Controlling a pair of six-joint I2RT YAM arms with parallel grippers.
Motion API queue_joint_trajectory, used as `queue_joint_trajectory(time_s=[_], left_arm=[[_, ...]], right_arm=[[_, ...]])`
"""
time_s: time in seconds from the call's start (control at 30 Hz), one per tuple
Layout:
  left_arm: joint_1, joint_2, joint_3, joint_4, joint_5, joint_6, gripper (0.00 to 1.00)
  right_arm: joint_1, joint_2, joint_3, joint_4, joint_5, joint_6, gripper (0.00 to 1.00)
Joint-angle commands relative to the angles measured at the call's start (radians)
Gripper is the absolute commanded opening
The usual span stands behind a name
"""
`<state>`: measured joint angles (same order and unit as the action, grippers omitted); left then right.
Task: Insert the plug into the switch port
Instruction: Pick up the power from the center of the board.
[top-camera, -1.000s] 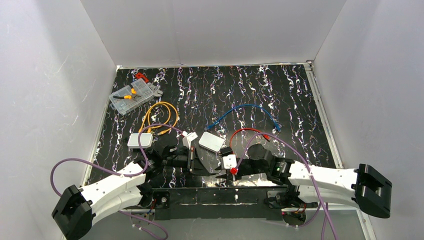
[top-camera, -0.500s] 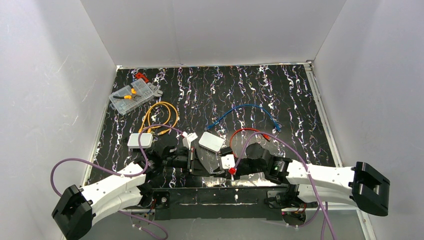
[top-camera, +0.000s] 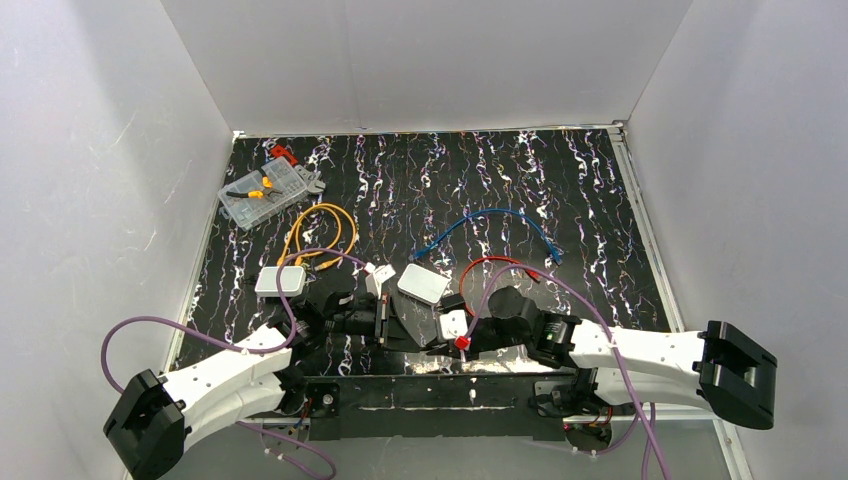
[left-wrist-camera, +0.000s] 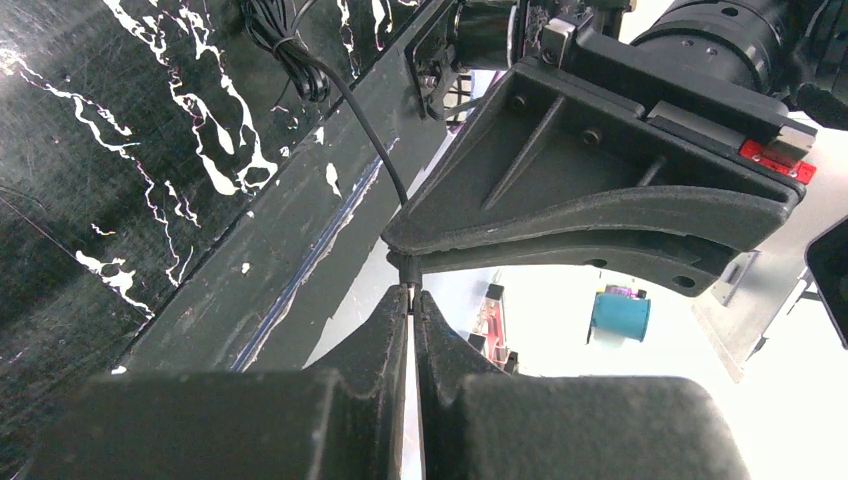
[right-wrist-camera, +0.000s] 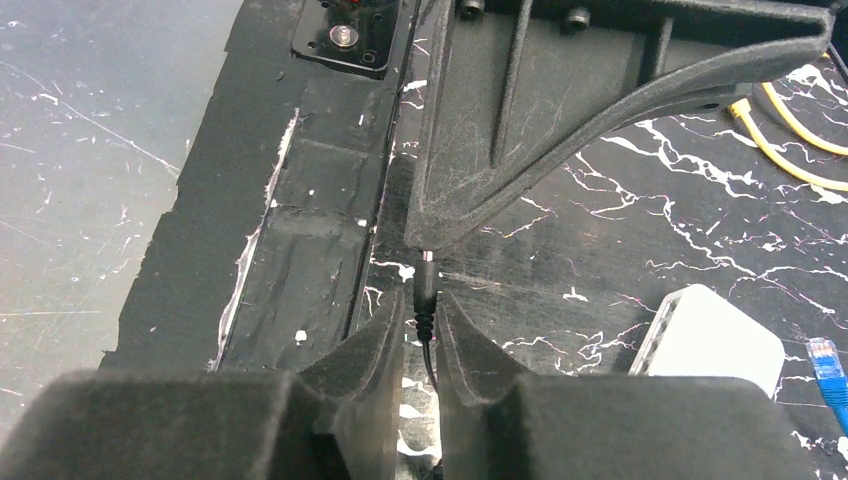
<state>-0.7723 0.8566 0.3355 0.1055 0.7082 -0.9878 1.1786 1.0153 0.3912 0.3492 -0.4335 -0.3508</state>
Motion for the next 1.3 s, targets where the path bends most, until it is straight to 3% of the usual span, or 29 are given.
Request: queue_joint_trajectory(time_s=[0.0, 0.13, 0.3, 0.47, 0.7, 0.9, 1.07, 1.27], left_arm=[[0.001, 0.0, -0.011, 0.023, 0.025, -0.001, 0.0], [0.001, 0.002, -0.012, 0.026, 0.025, 0.0, 0.0], [0.001, 0.004, -0.013, 0.022, 0.022, -0.001, 0.0], [0.001, -0.024, 0.013, -0.022, -0.001, 0.014, 0.46], [0.002, -0.173, 0.126, -0.296, -0.145, 0.095, 0.76], [0.002, -0.235, 0.199, -0.46, -0.292, 0.143, 0.88], [0.003, -0.229, 0.212, -0.473, -0.32, 0.152, 0.97], [0.002, -0.218, 0.208, -0.469, -0.318, 0.156, 0.98]], right_arm=[[0.006, 0.006, 0.047, 0.056, -0.017, -0.002, 0.2], [0.008, 0.008, 0.048, 0.056, -0.015, -0.004, 0.02], [0.007, 0.008, 0.049, 0.053, -0.005, -0.001, 0.01], [0.007, -0.035, 0.052, 0.014, 0.059, -0.01, 0.01], [0.008, -0.206, 0.101, -0.157, 0.311, -0.08, 0.01], [0.008, -0.267, 0.155, -0.178, 0.559, -0.128, 0.01], [0.008, -0.244, 0.23, -0.156, 0.723, -0.179, 0.01], [-0.026, -0.238, 0.326, -0.177, 0.88, -0.277, 0.01]])
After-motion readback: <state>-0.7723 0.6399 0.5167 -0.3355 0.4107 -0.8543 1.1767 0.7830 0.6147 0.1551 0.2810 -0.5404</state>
